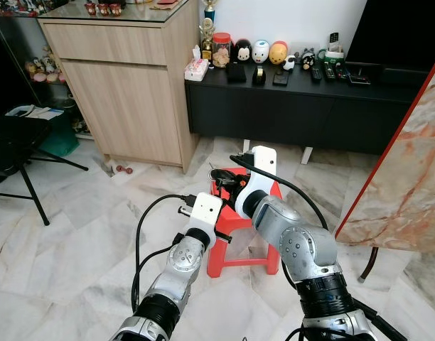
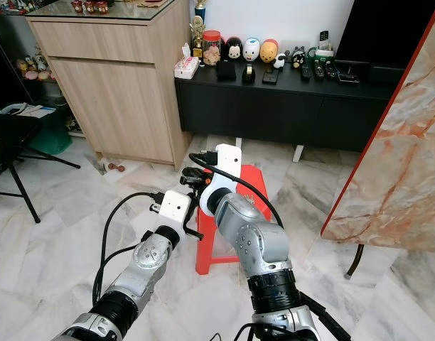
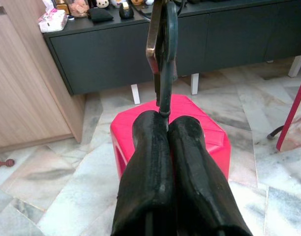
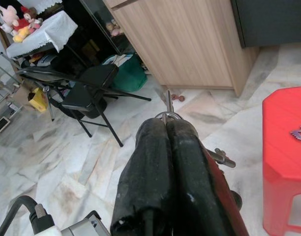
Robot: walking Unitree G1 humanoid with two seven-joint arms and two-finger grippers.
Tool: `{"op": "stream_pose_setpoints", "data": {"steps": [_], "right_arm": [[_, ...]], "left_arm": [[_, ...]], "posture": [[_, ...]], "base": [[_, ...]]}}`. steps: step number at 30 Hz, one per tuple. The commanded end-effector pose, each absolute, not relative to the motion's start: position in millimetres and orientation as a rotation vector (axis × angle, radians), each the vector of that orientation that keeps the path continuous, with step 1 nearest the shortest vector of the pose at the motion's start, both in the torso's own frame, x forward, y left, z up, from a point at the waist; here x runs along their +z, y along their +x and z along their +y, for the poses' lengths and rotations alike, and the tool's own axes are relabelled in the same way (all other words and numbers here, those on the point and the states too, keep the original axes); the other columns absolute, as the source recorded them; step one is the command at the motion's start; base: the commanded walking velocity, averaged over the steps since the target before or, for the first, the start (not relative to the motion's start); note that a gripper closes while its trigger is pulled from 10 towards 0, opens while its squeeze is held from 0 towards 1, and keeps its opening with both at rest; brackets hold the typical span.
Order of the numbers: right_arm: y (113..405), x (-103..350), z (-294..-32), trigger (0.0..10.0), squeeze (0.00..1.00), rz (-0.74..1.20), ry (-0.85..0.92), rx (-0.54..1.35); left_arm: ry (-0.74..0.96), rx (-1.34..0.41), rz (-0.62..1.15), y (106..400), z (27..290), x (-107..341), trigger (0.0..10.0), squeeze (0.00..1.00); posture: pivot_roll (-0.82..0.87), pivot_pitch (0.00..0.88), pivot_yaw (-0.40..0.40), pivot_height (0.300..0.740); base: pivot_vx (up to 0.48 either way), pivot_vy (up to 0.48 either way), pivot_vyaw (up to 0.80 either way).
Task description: Hang keys on a hook
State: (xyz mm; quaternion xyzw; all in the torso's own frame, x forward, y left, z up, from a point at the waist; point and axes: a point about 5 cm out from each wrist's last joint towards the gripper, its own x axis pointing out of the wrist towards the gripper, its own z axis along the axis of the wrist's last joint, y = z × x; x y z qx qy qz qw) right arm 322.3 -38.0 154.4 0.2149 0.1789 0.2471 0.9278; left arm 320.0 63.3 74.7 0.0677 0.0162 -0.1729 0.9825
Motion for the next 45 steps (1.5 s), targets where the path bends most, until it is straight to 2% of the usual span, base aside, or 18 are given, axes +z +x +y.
{"op": "stream_pose_setpoints", "data": {"steps": [1,29,38,39,40,43,44,45], "right_arm": [[319,160,-28,10.0,0.0,0.345,0.45,0.522],[345,142,-83,10.0,0.0,0.315,0.186,0.347],[346,141,-82,10.0,0.0,0.313,0.189,0.37],[346,141,-80,10.0,0.98,0.313,0.193,0.381],[345,141,-78,10.0,1.0,0.313,0.194,0.391],[345,141,-76,10.0,1.0,0.314,0.185,0.408],[345,141,-76,10.0,0.7,0.313,0.177,0.407],[345,141,-77,10.0,0.26,0.31,0.167,0.406]], "left_arm": [[0.141,-0.359,0.026,321,62,77,0.0,0.0],[0.158,-0.399,0.02,321,71,80,0.0,0.0],[0.163,-0.411,0.027,321,73,80,0.0,0.0],[0.164,-0.414,0.028,321,73,81,0.0,0.0],[0.165,-0.415,0.029,321,73,81,0.0,0.0],[0.166,-0.418,0.032,321,73,81,0.0,0.0],[0.171,-0.427,0.036,321,73,81,0.0,0.0],[0.181,-0.437,0.038,321,72,80,0.0,0.0]], "posture": [[-0.03,0.0,-0.043,0.74],[-0.02,0.0,-0.037,0.74],[-0.01,0.0,-0.036,0.74],[-0.01,0.0,-0.035,0.74],[-0.01,0.0,-0.036,0.74],[-0.01,0.0,-0.036,0.74],[-0.01,0.0,-0.036,0.74],[-0.01,0.0,-0.035,0.74]], "base": [[0.0,0.0,0.0],[0.0,0.0,0.0],[0.0,0.0,0.0],[0.0,0.0,0.0],[0.0,0.0,0.0],[0.0,0.0,0.0],[0.0,0.0,0.0],[0.0,0.0,0.0]]}}
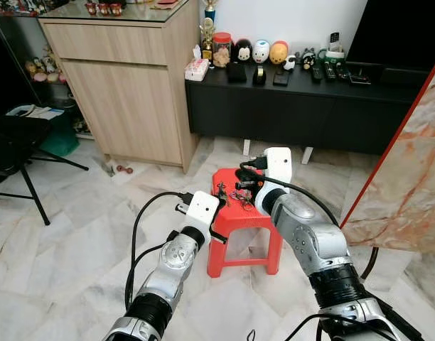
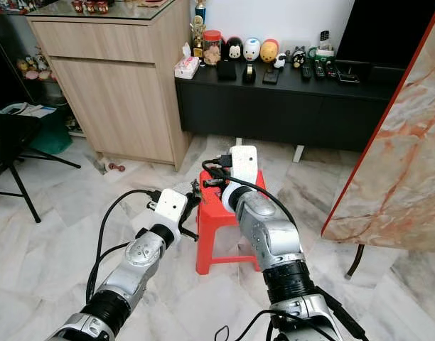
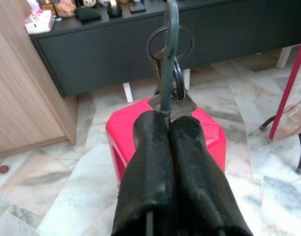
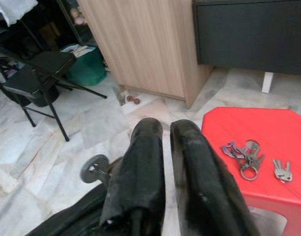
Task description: Hang keys on a hook
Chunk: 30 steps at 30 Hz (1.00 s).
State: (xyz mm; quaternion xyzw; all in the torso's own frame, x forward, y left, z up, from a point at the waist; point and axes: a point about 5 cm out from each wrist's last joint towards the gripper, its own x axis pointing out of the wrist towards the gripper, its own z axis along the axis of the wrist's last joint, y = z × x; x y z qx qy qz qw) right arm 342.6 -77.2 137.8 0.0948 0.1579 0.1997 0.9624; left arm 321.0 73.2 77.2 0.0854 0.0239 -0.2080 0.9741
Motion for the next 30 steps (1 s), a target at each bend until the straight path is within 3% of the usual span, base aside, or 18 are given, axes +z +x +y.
{"op": "stream_pose_setpoints", "data": {"steps": [1,9,12,19,20,21,22,23,29,30], "right_arm": [[345,141,-78,10.0,0.0,0.308,0.158,0.402],[354,141,-107,10.0,0.0,0.272,0.124,0.299],[358,138,-132,10.0,0.0,0.251,0.113,0.209],[356,123,-162,10.0,0.0,0.271,0.167,0.128],[352,110,-172,10.0,0.0,0.298,0.156,0.096],[349,100,-178,10.0,0.0,0.321,0.142,0.075],[347,94,-182,10.0,0.0,0.336,0.132,0.062],[339,74,-193,10.0,0.0,0.393,0.099,0.021],[303,17,-215,10.0,0.0,0.593,0.079,-0.077],[285,-3,-220,10.0,0.0,0.675,0.074,-0.102]], "left_arm": [[0.189,-0.444,0.039,320,72,80,0.0,0.0],[0.274,-0.513,0.036,316,76,83,0.0,0.0],[0.274,-0.492,0.041,314,84,83,0.0,0.0],[0.223,-0.424,0.092,315,96,79,0.0,0.0],[0.197,-0.379,0.116,316,102,78,2.7,0.0],[0.186,-0.359,0.125,317,104,78,8.3,0.0],[0.175,-0.338,0.134,317,107,77,8.3,0.0],[0.146,-0.274,0.154,318,116,77,10.0,0.0],[-0.053,0.014,0.218,320,162,75,10.0,0.0],[-0.073,0.117,0.258,318,189,70,10.0,0.0]], "posture": [[-0.01,0.0,-0.036,0.74],[-0.01,0.0,-0.032,0.74],[0.0,0.0,-0.03,0.74],[-0.01,0.0,-0.025,0.74],[-0.01,0.0,-0.023,0.74],[-0.01,0.0,-0.023,0.74],[-0.01,0.0,-0.023,0.74],[-0.01,0.0,-0.021,0.74],[0.0,0.0,-0.02,0.74],[0.0,0.0,-0.02,0.74]], "base": [[0.0,0.0,0.0],[0.0,0.0,0.0],[0.0,0.0,0.0],[0.0,0.0,0.0],[0.0,0.0,0.0],[0.0,0.0,0.0],[0.0,0.0,0.0],[0.0,0.0,0.0],[0.0,0.0,0.0],[0.0,0.0,0.0]]}}
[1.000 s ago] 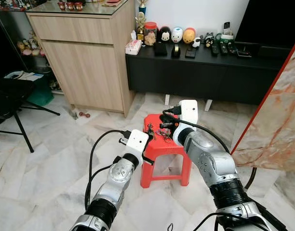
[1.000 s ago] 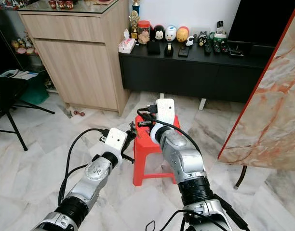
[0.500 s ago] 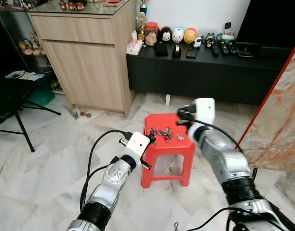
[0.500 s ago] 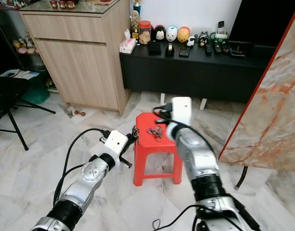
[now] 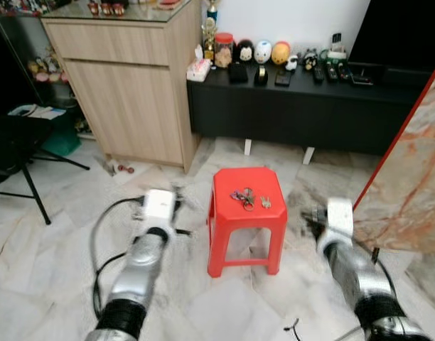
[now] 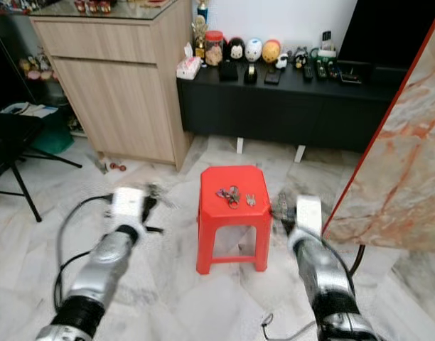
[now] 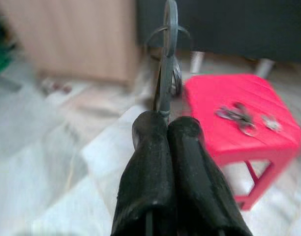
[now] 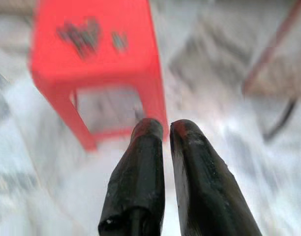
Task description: Hang keys on a hook
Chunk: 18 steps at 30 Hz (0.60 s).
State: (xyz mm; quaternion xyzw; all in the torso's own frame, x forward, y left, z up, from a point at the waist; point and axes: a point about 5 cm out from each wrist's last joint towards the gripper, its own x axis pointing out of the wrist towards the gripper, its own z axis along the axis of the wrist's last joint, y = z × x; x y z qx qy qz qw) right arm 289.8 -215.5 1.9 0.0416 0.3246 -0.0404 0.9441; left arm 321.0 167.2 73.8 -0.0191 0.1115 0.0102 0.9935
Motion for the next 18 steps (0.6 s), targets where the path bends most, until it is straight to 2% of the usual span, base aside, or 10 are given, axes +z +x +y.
{"op": "stream_pose_setpoints", "data": {"steps": [1,2,3,4,5,7,10,12,13,18], "right_arm": [[285,-3,-220,10.0,0.0,0.675,0.074,-0.102],[276,-12,-221,10.0,0.0,0.713,0.071,-0.105],[259,-28,-222,10.0,0.0,0.779,0.056,-0.109],[259,-28,-222,10.0,0.0,0.779,0.056,-0.109],[246,-39,-222,10.0,0.0,0.826,0.045,-0.108],[228,-53,-221,10.0,0.0,0.891,0.034,-0.112],[201,-70,-221,10.0,0.0,0.988,0.011,-0.115],[197,-72,-221,10.0,0.0,1.001,0.002,-0.114],[189,-77,-220,10.0,0.0,1.024,0.02,-0.116],[174,-85,-217,10.0,0.0,1.06,0.043,-0.122]], "left_arm": [[-0.073,0.117,0.258,318,189,70,10.0,0.0],[-0.056,0.146,0.281,315,202,65,10.0,0.0],[0.046,0.16,0.38,304,224,48,10.0,0.0],[0.046,0.16,0.38,304,224,48,10.0,0.0],[0.185,0.115,0.496,290,236,26,10.0,0.0],[0.348,0.036,0.698,259,253,-8,10.0,0.0],[0.326,0.044,0.868,215,259,-43,10.0,0.0],[0.327,0.044,0.886,210,259,-46,10.0,0.0],[0.239,0.086,0.91,199,258,-54,10.0,0.0],[0.149,0.112,0.966,179,250,-69,10.0,0.0]], "posture": [[0.0,0.0,-0.02,0.74],[0.0,0.0,-0.021,0.74],[0.02,0.0,-0.021,0.74],[0.02,0.0,-0.021,0.74],[0.02,0.0,-0.017,0.74],[0.01,0.0,-0.014,0.74],[0.01,0.0,-0.008,0.74],[0.01,0.0,-0.008,0.74],[0.02,0.0,-0.017,0.74],[0.02,0.0,-0.02,0.74]], "base": [[0.0,0.0,0.0],[0.0,0.0,0.0],[0.0,0.0,0.0],[0.0,0.0,0.0],[0.0,0.0,0.0],[0.0,0.0,0.0],[0.0,0.0,0.0],[0.0,0.0,0.0],[0.0,0.0,0.0],[0.0,0.0,0.0]]}}
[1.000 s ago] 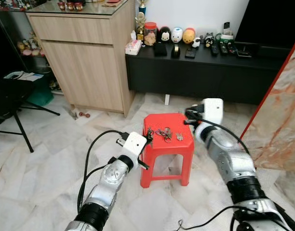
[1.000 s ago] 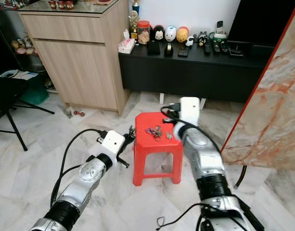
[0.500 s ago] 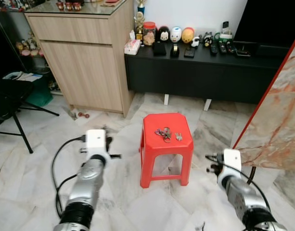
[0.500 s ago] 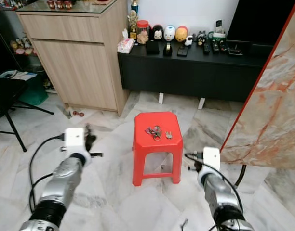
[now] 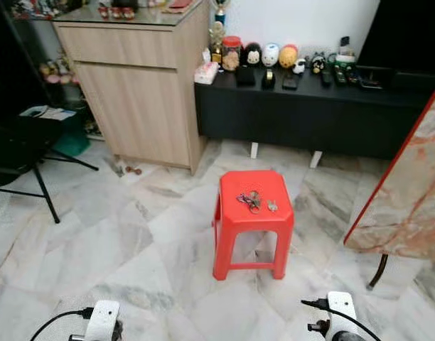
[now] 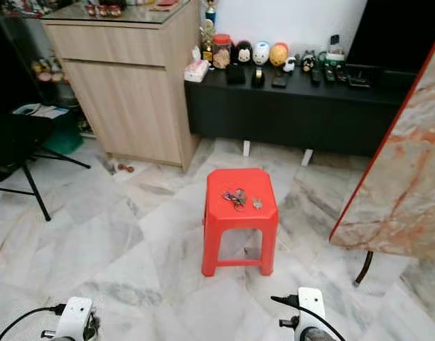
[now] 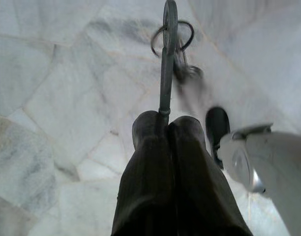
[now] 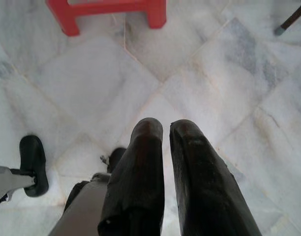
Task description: Hang keys on a hook
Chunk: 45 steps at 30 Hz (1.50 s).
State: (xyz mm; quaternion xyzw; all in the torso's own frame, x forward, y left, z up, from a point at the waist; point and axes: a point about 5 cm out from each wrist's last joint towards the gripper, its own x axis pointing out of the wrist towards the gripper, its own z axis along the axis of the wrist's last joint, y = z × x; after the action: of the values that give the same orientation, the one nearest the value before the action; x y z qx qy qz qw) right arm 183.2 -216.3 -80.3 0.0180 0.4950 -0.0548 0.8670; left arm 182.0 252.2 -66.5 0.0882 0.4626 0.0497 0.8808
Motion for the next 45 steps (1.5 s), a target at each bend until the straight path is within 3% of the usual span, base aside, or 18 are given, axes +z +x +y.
{"op": "stream_pose_setpoints", "data": {"steps": [1,8,17,27,45], "right_arm": [[174,-85,-217,10.0,0.0,1.06,0.043,-0.122],[165,-90,-212,10.0,0.0,1.088,0.057,-0.128],[148,-95,-217,10.0,0.0,1.131,0.068,-0.154],[133,-102,-212,10.0,0.0,1.15,0.121,-0.176],[124,-104,-215,10.0,0.0,1.173,0.096,-0.183]], "left_arm": [[0.149,0.112,0.966,179,250,-69,10.0,0.0],[0.064,0.171,0.996,160,247,-81,10.0,0.0],[-0.003,0.208,0.951,159,246,-82,10.0,0.0],[0.091,0.169,1.011,148,251,-85,10.0,0.0],[0.081,0.218,1.09,123,259,-92,10.0,0.0]], "posture": [[0.02,0.0,-0.02,0.74],[0.01,0.0,-0.018,0.74],[-0.01,0.0,-0.017,0.74],[-0.08,0.0,0.039,0.74],[-0.06,0.0,0.008,0.74]], "base": [[0.0,0.0,0.0],[0.0,0.0,0.0],[0.0,0.0,0.0],[0.0,0.0,0.0],[0.0,-0.419,0.0]]}}
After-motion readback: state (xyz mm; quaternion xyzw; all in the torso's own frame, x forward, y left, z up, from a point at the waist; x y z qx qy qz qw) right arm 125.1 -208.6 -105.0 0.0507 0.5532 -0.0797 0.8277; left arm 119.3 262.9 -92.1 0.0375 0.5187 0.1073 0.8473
